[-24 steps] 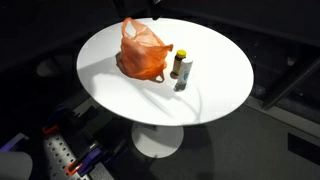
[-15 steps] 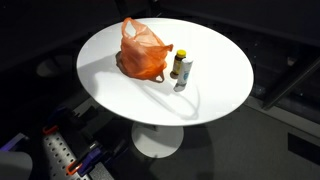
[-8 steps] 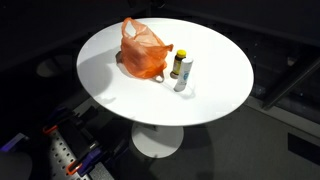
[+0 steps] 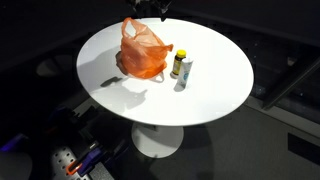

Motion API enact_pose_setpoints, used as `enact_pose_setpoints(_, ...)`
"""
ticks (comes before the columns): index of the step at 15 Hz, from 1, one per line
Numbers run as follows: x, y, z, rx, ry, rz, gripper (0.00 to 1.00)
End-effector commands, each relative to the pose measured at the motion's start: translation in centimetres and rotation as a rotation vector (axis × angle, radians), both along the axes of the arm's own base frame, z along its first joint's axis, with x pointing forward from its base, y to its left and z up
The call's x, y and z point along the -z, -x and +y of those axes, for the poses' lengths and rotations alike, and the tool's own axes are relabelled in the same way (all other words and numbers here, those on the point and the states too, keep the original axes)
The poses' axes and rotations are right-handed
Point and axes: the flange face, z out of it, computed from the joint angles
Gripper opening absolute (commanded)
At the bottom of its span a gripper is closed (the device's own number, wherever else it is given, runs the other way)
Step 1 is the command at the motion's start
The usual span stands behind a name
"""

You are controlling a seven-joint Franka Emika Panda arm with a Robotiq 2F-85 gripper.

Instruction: Remove the blue and white packet from the plastic bag

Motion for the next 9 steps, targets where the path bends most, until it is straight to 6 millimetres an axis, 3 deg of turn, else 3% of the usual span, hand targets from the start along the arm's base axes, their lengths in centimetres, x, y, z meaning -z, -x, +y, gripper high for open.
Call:
enact_pose_setpoints(1, 2.1, -1.9, 0.7, 0.016, -0.053, 0.004, 1.00)
enact_pose_setpoints(9, 6.8, -2.1, 1.1, 0.022, -0.102, 0.062, 1.00)
